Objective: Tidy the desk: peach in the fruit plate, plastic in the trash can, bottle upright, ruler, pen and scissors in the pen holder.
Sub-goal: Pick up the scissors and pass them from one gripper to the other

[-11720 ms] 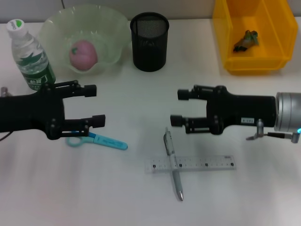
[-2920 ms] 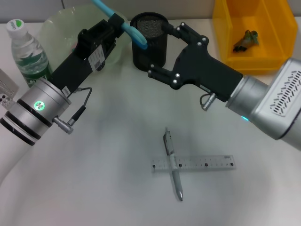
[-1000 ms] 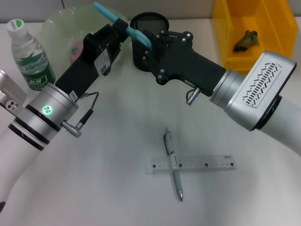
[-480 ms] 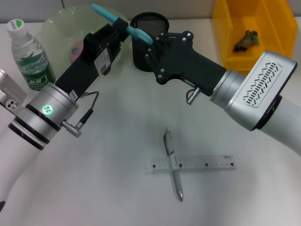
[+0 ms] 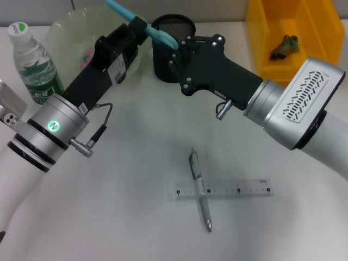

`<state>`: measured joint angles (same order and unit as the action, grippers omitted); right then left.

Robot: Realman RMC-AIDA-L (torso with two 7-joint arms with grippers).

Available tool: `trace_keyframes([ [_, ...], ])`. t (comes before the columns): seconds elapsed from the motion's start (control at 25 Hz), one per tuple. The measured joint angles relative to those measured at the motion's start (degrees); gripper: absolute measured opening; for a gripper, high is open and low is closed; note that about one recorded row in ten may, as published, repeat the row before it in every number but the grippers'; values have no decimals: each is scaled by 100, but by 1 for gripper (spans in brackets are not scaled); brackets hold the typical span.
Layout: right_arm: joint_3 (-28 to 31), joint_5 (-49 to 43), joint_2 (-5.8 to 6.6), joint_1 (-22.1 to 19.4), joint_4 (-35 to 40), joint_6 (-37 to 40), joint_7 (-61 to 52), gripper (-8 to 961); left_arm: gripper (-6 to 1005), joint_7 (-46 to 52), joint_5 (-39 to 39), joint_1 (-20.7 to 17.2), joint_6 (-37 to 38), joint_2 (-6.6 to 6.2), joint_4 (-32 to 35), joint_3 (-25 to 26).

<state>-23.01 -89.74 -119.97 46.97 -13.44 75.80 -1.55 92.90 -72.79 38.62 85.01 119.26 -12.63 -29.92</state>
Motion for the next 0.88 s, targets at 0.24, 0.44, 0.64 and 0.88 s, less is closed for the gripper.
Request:
trace_keyframes([
  [0.24,-1,5,1,-5,-1,-8,2,78,376,-76,3,6,-22,0,6,23],
  [0.44,4,35,0,-25,10,-3,-7,78,531,-280,1,-13,-66,0,20,69],
  [0.64,190,13,1,-91,50,4,-317,78,716,-493,-32,-19,-141,0,119,15],
  [0.88,141,-186,40,-286,546,258,-1868,87,844,-1610,-340,-77,-243,0,291,-4],
])
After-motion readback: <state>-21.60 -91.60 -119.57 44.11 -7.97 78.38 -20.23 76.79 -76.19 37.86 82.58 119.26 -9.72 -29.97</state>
